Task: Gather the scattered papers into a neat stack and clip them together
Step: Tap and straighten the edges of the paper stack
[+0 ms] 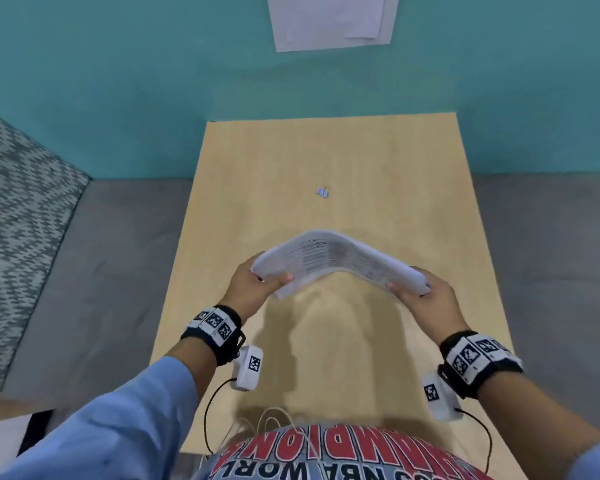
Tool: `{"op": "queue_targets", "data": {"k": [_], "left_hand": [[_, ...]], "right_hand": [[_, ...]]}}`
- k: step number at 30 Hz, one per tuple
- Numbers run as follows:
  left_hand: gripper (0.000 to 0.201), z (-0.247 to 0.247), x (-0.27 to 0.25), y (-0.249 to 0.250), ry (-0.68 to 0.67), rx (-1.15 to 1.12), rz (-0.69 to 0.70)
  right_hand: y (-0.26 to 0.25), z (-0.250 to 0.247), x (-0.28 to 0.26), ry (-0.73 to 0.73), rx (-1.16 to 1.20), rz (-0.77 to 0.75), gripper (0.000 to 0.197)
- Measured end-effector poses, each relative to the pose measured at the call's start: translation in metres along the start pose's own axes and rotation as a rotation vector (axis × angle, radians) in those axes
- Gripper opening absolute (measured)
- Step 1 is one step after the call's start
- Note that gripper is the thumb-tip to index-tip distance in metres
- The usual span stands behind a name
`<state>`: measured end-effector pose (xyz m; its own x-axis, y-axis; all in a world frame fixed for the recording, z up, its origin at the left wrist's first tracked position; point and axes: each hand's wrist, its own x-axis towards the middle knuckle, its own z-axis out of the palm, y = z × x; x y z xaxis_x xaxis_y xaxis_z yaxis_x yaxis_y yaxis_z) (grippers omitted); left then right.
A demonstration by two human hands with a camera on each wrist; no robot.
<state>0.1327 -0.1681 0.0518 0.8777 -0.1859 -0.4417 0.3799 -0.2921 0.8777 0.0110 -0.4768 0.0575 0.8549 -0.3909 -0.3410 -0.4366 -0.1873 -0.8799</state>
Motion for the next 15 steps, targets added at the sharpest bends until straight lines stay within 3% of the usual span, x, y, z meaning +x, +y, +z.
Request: {"op": "queue_targets", "data": {"k": [3, 7, 10, 15], "left_hand": [[0.026, 0.000, 0.007, -0.005, 0.082, -0.007, -0.034], [0.013, -0.002, 0.008, 0.005, 0.089, 0.016, 0.045], [0.020, -0.007, 0.010, 0.011, 0.139, -0.024, 0.082], [0.033, -0.010, 0.009, 0.000, -0.006, 0.117, 0.091]], "right_hand": [[0.001, 0.004, 0.007, -0.008, -0.026, 0.016, 0.023], [-0.014, 0.003, 0.010, 0.008, -0.072, -0.019, 0.029], [-0.015, -0.003, 0.007, 0.025, -0.039, -0.101, 0.026], [-0.006, -0.007, 0.001, -0.017, -0.126, -0.031, 0.026]]}}
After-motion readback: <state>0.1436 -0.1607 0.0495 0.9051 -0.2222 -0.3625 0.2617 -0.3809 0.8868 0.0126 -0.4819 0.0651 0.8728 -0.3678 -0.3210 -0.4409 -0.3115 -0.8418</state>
